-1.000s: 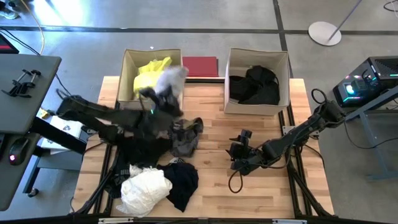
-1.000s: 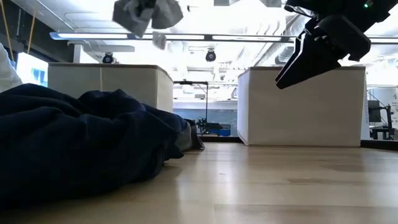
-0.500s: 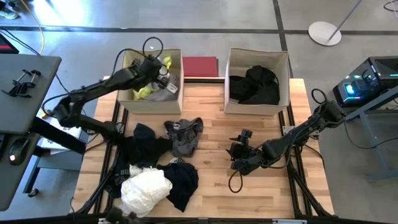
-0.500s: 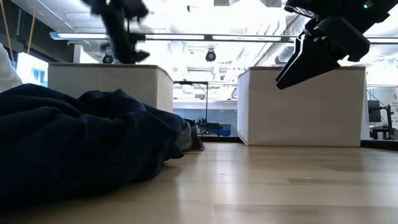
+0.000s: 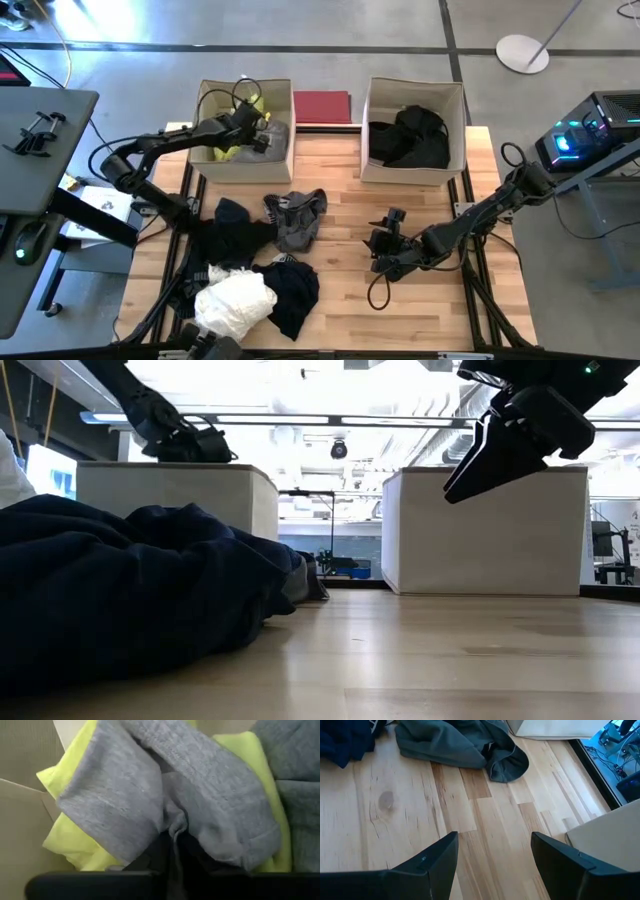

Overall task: Sort clothes
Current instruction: Put the grey underwear into the left brown laundry organizer, then put the grey boxers into the left brown laundry organizer

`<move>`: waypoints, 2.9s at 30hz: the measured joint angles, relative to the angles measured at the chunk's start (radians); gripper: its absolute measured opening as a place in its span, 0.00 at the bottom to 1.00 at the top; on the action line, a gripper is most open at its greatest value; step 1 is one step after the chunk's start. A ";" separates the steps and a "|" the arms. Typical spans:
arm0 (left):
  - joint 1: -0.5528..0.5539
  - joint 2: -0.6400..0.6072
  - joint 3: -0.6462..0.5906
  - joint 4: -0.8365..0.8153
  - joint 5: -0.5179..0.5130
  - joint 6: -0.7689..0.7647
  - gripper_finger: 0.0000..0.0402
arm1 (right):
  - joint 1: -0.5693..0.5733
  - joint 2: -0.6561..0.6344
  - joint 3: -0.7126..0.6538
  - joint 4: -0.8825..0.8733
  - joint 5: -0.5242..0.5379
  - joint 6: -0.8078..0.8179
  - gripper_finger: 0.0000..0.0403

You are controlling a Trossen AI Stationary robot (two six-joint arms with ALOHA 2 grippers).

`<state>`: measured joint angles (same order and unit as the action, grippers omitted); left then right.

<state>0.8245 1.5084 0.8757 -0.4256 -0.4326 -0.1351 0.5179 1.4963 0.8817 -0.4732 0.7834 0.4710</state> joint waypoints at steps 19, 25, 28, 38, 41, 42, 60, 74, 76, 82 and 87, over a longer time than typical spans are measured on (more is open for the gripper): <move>-0.358 -0.466 0.169 -0.136 0.304 -0.143 0.28 | 0.000 0.000 0.000 0.017 0.006 -0.005 0.59; -0.773 -0.415 0.114 0.082 0.110 0.018 0.23 | 0.000 0.000 0.000 0.017 0.007 -0.008 0.59; -0.923 -0.348 0.095 0.137 0.031 0.117 0.21 | 0.000 0.000 0.000 0.016 0.007 -0.008 0.59; -1.085 -0.019 0.057 0.146 -0.057 -0.042 0.20 | 0.000 0.000 0.000 0.016 0.007 -0.008 0.59; -1.069 0.082 0.057 0.148 -0.108 -0.177 0.21 | 0.000 0.000 0.000 0.017 0.007 -0.008 0.59; -1.057 0.113 0.057 0.154 -0.116 -0.219 0.22 | 0.000 0.000 0.000 0.018 0.007 -0.010 0.59; -0.944 0.410 0.064 0.317 0.052 -0.345 0.09 | 0.000 0.000 0.000 0.037 0.004 -0.026 0.59; -1.083 -0.002 0.127 0.596 -0.064 0.139 0.01 | 0.000 0.000 0.000 0.043 0.000 -0.026 0.59; -1.102 -0.071 0.154 0.624 -0.152 0.256 0.01 | 0.000 0.000 0.000 0.043 -0.001 -0.026 0.59; -1.074 -0.192 0.225 0.613 -0.454 0.595 0.00 | 0.000 0.000 0.000 0.044 -0.001 -0.034 0.59; -0.948 -0.250 0.257 0.618 -0.639 0.818 0.00 | 0.000 0.000 0.000 0.046 -0.001 -0.034 0.59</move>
<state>-0.1239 1.2588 1.1328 0.1921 -1.0715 0.6833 0.5181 1.4967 0.8814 -0.4274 0.7826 0.4370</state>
